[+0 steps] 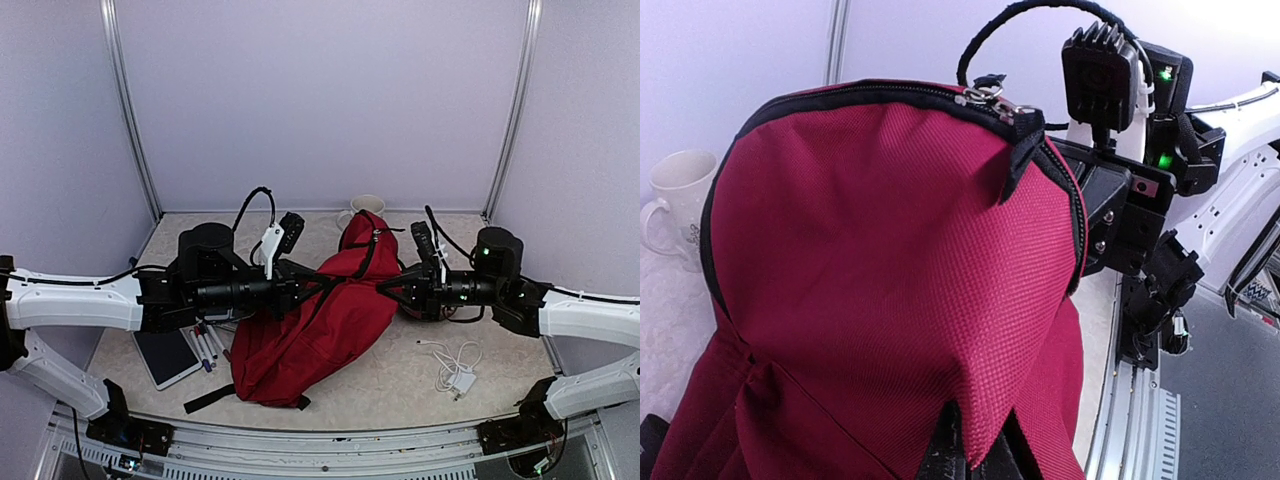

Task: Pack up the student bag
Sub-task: Adjust the student bag at the center of the board.

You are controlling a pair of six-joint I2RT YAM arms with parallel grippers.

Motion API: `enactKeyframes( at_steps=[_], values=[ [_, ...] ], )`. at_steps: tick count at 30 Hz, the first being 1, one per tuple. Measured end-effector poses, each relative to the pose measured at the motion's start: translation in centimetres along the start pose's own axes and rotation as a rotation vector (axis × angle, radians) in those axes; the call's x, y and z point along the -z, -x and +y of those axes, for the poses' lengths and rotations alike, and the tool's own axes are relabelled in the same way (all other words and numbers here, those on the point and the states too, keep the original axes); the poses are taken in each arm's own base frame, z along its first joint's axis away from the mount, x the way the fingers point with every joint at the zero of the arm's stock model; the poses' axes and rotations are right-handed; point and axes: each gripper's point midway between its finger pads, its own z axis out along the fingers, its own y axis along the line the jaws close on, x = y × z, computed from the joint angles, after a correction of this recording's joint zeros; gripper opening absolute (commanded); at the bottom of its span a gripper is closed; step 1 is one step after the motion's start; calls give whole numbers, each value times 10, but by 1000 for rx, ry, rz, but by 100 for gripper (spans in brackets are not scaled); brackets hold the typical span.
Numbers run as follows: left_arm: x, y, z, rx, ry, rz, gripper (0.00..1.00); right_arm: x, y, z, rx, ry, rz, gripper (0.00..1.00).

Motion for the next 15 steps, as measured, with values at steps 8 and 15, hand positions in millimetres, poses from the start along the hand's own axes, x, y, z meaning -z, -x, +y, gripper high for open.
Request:
enactKeyframes(
  at_steps=[8,15],
  values=[
    [0,-5,2,-9,24,7,0,-2,-4,-1,10,31,31,0],
    [4,-8,7,-34,79,2,0,4,-12,-15,-17,0,75,36]
  ],
)
